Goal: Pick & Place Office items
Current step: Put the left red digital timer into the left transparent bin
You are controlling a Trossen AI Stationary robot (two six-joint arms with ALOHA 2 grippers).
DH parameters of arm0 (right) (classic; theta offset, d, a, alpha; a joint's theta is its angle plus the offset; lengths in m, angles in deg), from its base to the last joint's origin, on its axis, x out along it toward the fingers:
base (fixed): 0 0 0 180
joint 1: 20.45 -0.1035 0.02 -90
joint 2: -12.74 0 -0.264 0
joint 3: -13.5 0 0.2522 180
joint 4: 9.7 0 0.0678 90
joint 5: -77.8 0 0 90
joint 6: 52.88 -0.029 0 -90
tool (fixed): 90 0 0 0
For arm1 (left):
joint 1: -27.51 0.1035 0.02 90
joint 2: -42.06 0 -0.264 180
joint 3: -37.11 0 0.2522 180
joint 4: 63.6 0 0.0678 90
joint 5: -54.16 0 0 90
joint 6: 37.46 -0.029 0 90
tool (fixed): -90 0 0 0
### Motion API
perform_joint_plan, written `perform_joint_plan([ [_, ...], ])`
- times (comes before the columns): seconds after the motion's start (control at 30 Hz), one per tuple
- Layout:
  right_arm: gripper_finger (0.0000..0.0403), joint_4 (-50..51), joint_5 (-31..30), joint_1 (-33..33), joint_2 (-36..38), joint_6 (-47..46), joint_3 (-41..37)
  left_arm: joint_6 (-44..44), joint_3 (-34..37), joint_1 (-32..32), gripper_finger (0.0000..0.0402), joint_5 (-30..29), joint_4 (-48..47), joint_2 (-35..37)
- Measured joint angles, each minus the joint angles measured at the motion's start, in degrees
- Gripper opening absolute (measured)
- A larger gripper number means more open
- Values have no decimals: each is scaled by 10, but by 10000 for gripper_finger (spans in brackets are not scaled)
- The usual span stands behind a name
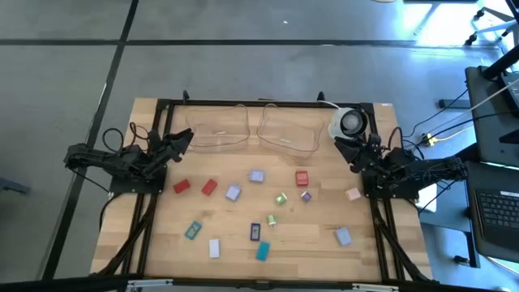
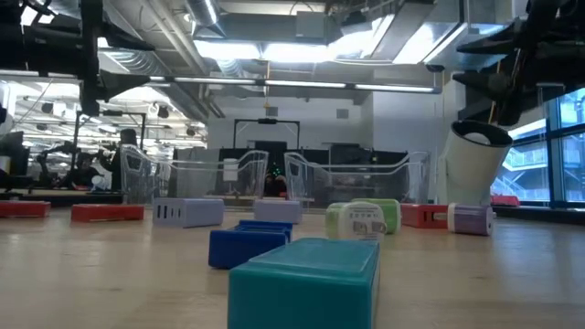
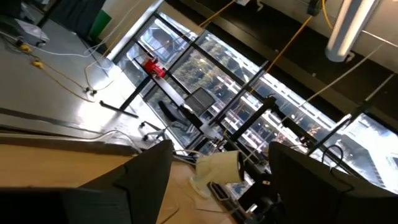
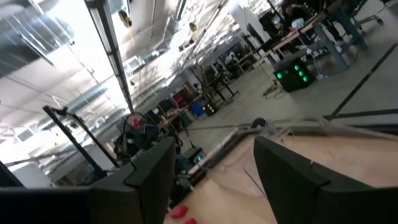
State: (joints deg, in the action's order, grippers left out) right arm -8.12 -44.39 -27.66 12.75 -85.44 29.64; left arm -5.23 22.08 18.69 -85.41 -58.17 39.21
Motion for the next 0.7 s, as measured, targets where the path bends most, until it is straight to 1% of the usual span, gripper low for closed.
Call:
perform_joint_plan([
  [0.1, 221, 4, -11, 0, 0, 11, 20, -19, -18, 0, 262, 19, 4, -20],
  [0.2, 221, 33, -34, 0, -9, 51, 50, -67, -41, 0, 262, 50, 4, -44],
  [0.3, 221, 73, -69, 0, -33, 77, 87, -114, -68, 0, 262, 70, 3, -73],
  [0.43, 221, 106, -93, 0, -80, 102, 133, -129, -109, 0, 262, 79, -14, -118],
  [0.5, 221, 109, -106, 0, -107, 115, 149, -128, -135, 0, 262, 85, -53, -140],
  [0.57, 221, 109, -114, 0, -133, 127, 164, -107, -165, 0, 262, 94, -114, -164],
  [0.63, 221, 110, -118, 0, -158, 138, 177, -62, -201, 0, 262, 112, -196, -192],
  [0.7, 221, 110, -120, 0, -181, 146, 191, -13, -240, 0, 262, 143, -290, -224],
])
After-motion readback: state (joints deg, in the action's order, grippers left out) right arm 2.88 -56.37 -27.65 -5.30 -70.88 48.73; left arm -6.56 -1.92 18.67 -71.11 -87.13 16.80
